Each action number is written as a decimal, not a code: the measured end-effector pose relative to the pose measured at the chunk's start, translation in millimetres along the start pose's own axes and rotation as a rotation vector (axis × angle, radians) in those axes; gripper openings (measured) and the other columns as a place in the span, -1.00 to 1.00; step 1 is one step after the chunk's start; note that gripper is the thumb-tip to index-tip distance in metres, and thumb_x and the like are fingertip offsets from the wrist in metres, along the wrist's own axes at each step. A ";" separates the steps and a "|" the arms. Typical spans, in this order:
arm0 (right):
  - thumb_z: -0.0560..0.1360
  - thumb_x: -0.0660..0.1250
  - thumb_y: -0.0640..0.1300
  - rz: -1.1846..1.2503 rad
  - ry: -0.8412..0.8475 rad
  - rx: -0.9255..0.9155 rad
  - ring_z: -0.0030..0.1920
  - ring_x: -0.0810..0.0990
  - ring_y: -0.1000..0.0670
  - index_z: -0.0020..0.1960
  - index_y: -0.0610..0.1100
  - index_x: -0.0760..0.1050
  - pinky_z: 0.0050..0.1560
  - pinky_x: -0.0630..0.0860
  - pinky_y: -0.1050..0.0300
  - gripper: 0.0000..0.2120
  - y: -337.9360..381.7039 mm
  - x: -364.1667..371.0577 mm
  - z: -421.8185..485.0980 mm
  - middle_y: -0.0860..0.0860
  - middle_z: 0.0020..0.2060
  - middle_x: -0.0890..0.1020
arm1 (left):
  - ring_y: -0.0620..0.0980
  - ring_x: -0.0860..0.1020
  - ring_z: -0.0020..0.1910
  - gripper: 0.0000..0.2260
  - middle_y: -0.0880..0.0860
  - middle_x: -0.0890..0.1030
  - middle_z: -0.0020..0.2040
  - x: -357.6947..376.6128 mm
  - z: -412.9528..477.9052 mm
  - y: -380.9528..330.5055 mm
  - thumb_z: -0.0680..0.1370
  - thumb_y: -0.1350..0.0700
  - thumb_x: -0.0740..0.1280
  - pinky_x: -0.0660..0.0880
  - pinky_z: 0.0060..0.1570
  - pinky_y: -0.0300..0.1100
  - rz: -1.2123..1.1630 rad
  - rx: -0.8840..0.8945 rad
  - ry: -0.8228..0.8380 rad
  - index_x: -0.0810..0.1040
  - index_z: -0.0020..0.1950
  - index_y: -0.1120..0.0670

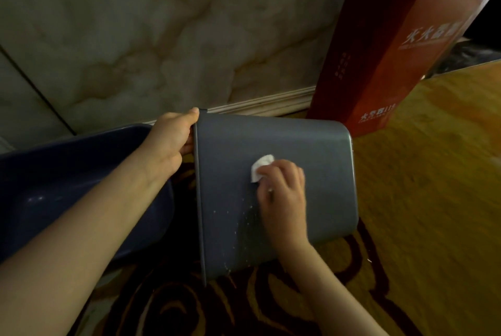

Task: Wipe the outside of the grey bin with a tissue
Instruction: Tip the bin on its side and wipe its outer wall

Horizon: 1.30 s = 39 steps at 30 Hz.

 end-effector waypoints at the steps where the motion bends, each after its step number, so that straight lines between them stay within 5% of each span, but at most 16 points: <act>1: 0.35 0.37 -0.44 -0.027 -0.016 0.054 -0.11 0.45 -0.11 -0.12 -0.25 0.53 -0.13 0.39 0.14 -0.83 -16.9 -6.3 2.2 -0.17 -0.10 0.55 | -0.18 0.55 -0.58 -0.77 -0.08 0.58 -0.58 0.4 1.4 0.1 0.56 0.09 0.23 0.41 -0.59 -0.39 0.016 -0.001 0.000 0.49 -0.28 0.08; 5: 0.44 0.29 -0.41 -0.111 -0.091 0.275 -0.01 0.41 -0.02 -0.04 -0.21 0.49 -0.11 0.24 0.33 -0.84 -87.7 -31.3 12.9 -0.14 -0.01 0.53 | -0.11 0.56 -0.47 -0.77 0.02 0.54 -0.35 -1.5 8.8 0.3 0.56 0.08 0.23 0.46 -0.50 -0.29 0.052 -0.017 -0.033 0.48 -0.28 0.08; 12: 0.51 0.25 -0.30 -0.119 -0.185 0.522 0.13 0.44 -0.12 0.06 -0.19 0.51 0.03 0.37 0.12 -0.84 -137.2 -57.2 21.9 -0.14 0.07 0.50 | -0.02 0.54 -0.35 -0.78 0.04 0.54 -0.31 -5.0 20.2 7.8 0.56 0.04 0.24 0.46 -0.41 -0.18 0.049 -0.063 -0.039 0.47 -0.25 0.08; 15: 0.44 0.31 -0.39 -0.085 -0.153 0.310 0.02 0.48 -0.13 0.02 -0.22 0.52 -0.10 0.42 0.12 -0.82 -72.8 -40.3 22.7 -0.18 -0.01 0.53 | -0.04 0.56 -0.31 -0.79 0.03 0.58 -0.29 -4.7 23.6 11.8 0.55 0.01 0.26 0.49 -0.29 -0.15 -0.014 -0.066 -0.047 0.51 -0.24 0.08; 20: 0.41 0.26 -0.29 0.110 0.228 -0.233 -0.06 0.47 -0.09 0.01 -0.20 0.52 -0.09 0.47 0.11 -0.81 64.7 32.2 -5.5 -0.13 -0.06 0.55 | -0.18 0.62 -0.49 -0.77 -0.10 0.64 -0.50 4.8 19.2 20.8 0.54 -0.07 0.24 0.52 -0.39 -0.25 -0.197 -0.093 -0.005 0.52 -0.23 0.02; 26: 0.36 0.35 -0.37 0.111 0.335 -0.212 -0.08 0.46 -0.13 0.05 -0.22 0.50 -0.08 0.50 0.00 -0.72 72.7 54.0 -4.6 -0.16 -0.03 0.53 | -0.11 0.68 -0.31 -0.62 -0.03 0.72 -0.33 19.7 10.6 27.4 0.59 -0.16 0.04 0.57 -0.42 -0.27 -0.298 -0.152 0.257 0.55 -0.07 0.03; 30: 0.37 0.31 -0.40 0.120 0.277 -0.232 -0.16 0.45 -0.12 -0.02 -0.23 0.51 -0.18 0.48 0.00 -0.79 69.9 50.6 -7.3 -0.17 -0.09 0.55 | -0.09 0.69 -0.19 -0.64 0.00 0.73 -0.21 21.9 1.3 33.1 0.61 -0.04 0.06 0.58 -0.25 -0.18 -0.344 -0.170 0.376 0.61 -0.04 0.06; 39: 0.32 0.39 -0.46 0.011 0.134 -0.064 -0.15 0.49 -0.17 -0.12 -0.26 0.56 -0.16 0.45 0.05 -0.81 -0.9 16.3 4.4 -0.18 -0.15 0.56 | -0.11 0.63 -0.27 -0.77 -0.02 0.70 -0.27 10.4 6.6 41.1 0.59 0.08 0.13 0.57 -0.24 -0.23 -0.322 -0.202 0.385 0.57 -0.04 0.07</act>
Point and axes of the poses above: each hand's wrist, its own z-axis towards the middle knuckle, its own x-axis out of the palm, y = z × x, the point moved 8 cm from there along z, towards the middle knuckle
